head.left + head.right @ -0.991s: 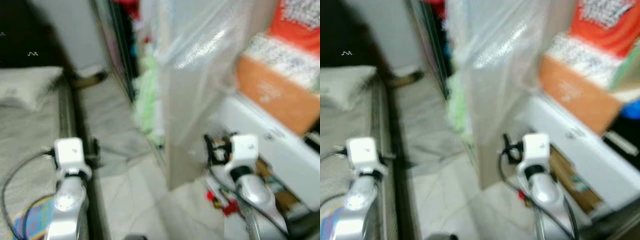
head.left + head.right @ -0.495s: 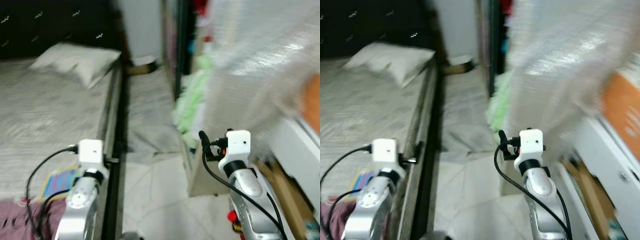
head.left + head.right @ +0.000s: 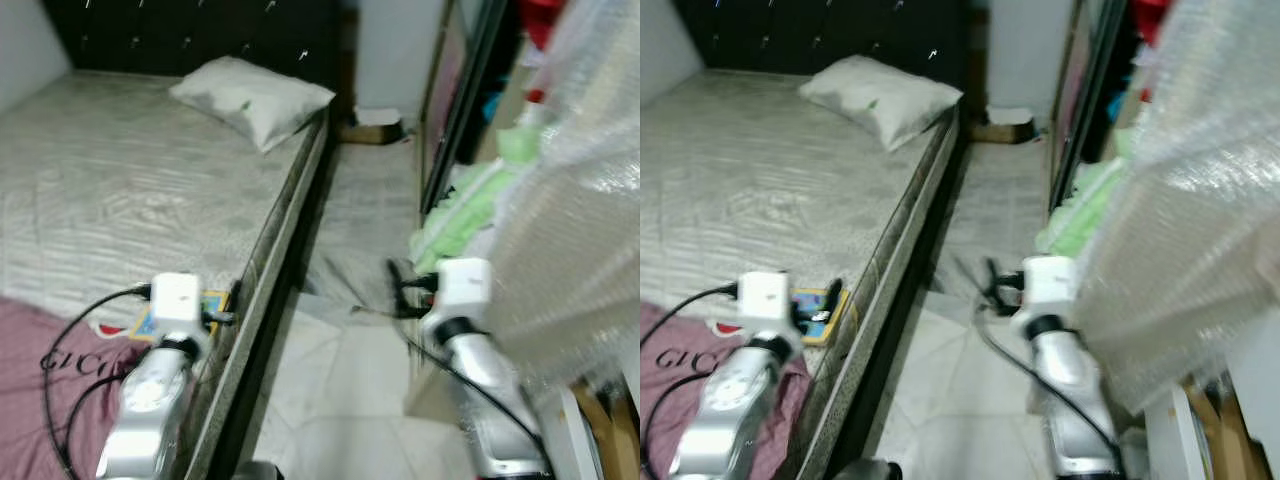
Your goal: Clean up the room
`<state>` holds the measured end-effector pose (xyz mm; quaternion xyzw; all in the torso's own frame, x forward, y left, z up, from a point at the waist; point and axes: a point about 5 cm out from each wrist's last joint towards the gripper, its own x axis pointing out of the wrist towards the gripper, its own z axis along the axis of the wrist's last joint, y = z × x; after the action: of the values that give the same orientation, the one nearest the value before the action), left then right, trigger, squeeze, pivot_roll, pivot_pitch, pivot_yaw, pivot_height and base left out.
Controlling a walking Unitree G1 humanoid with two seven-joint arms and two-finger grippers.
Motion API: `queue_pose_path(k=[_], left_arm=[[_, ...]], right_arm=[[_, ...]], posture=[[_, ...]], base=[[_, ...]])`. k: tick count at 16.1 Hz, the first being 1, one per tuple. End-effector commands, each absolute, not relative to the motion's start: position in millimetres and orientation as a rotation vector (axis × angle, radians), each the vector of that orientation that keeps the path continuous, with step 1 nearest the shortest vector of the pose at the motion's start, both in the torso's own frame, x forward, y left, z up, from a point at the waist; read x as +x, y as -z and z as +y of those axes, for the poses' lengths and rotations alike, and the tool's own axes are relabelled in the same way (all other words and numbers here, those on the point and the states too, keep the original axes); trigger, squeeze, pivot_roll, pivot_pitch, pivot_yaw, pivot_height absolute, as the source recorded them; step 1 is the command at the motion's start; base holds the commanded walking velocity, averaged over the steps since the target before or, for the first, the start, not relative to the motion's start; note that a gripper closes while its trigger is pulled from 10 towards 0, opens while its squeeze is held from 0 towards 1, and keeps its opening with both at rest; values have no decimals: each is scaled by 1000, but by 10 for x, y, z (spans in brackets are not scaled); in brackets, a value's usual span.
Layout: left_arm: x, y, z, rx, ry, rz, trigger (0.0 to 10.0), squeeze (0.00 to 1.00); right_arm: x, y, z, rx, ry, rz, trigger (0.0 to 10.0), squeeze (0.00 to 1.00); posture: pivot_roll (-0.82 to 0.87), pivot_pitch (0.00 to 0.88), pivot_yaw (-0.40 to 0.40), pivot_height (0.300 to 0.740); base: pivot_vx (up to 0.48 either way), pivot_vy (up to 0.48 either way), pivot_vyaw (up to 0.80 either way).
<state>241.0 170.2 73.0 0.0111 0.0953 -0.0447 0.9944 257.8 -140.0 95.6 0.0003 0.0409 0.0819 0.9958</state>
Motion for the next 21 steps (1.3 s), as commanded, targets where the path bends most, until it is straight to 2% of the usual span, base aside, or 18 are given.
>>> queue_pose_path(k=[1,3,10,14,21], left_arm=[[2415,-741,1696,21,64,164,10000,0],[2414,-743,1740,21,11,151,10000,0],[2438,-706,1733,-18,38,165,10000,0],[2454,-712,1801,1,-37,171,10000,0],[2497,-704,1806,-12,-48,173,10000,0]], right_arm=[[2579,-954,-1479,-7,-145,81,10000,0],[2610,-940,-1445,-2,-165,86,10000,0],[2629,-911,-1436,37,-148,87,10000,0],[2642,-902,-1451,63,-138,86,10000,0],[2682,-901,-1442,58,-150,87,10000,0]], posture=[[16,0,12,740],[28,0,5,740],[14,0,24,740],[11,0,28,740],[12,0,23,740]], base=[[0,0,800],[0,0,800],[0,0,800],[0,0,800],[0,0,800]])
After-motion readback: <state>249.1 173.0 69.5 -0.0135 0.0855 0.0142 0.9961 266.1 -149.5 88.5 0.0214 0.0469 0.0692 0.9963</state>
